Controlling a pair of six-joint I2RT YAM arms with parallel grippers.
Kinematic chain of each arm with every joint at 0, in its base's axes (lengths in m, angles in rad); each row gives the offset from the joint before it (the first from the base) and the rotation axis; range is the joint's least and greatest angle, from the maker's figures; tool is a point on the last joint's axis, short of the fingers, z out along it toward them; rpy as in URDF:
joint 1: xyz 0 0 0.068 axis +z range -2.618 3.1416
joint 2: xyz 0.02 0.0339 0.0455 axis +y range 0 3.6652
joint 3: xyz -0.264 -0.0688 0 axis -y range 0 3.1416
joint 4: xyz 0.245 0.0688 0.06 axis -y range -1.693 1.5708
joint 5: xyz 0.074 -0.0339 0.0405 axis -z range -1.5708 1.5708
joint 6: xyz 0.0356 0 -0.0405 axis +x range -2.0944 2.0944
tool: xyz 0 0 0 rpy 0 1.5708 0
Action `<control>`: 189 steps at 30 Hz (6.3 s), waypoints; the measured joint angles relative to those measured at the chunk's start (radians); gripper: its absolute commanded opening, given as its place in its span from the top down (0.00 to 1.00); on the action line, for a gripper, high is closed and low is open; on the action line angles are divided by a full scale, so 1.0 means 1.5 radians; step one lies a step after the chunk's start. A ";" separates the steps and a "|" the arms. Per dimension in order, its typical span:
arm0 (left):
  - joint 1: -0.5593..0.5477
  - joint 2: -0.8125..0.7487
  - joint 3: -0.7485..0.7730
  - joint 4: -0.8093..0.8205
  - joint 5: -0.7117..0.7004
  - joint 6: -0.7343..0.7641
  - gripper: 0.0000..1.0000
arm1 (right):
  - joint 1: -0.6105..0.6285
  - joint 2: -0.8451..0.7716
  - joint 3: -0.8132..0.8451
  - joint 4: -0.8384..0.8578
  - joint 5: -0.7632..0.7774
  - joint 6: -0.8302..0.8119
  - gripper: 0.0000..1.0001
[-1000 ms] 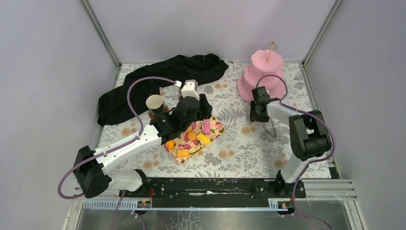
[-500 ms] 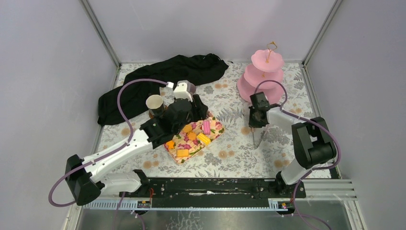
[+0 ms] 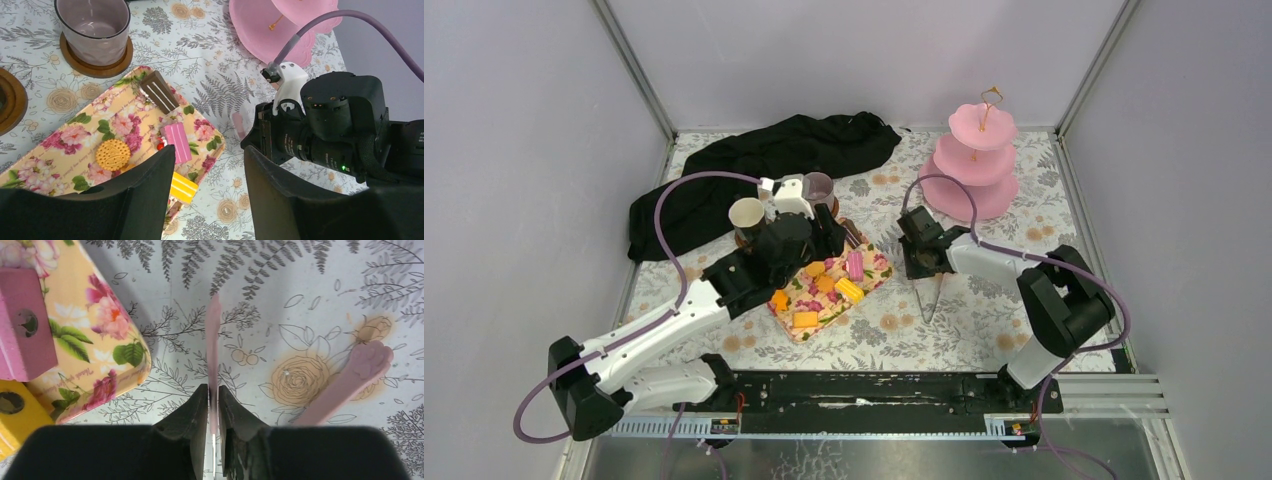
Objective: Serve the afternoon tea
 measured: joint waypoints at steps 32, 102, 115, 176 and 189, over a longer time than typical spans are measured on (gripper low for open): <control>0.002 -0.005 -0.031 0.023 -0.034 0.013 0.00 | 0.087 -0.223 -0.031 0.058 0.370 0.019 0.03; 0.077 -0.148 -0.183 0.109 0.031 0.040 0.08 | -0.293 0.071 -0.056 0.569 0.143 0.468 0.32; 0.077 -0.157 -0.195 0.119 0.031 0.040 0.09 | -0.309 0.106 -0.033 0.627 0.129 0.476 0.53; 0.122 -0.174 -0.209 0.159 0.025 0.058 0.11 | -0.230 -0.002 -0.236 0.754 -0.126 0.681 1.00; 0.122 -0.184 -0.209 0.159 0.020 0.061 0.11 | -0.230 0.007 -0.247 0.785 -0.128 0.683 0.78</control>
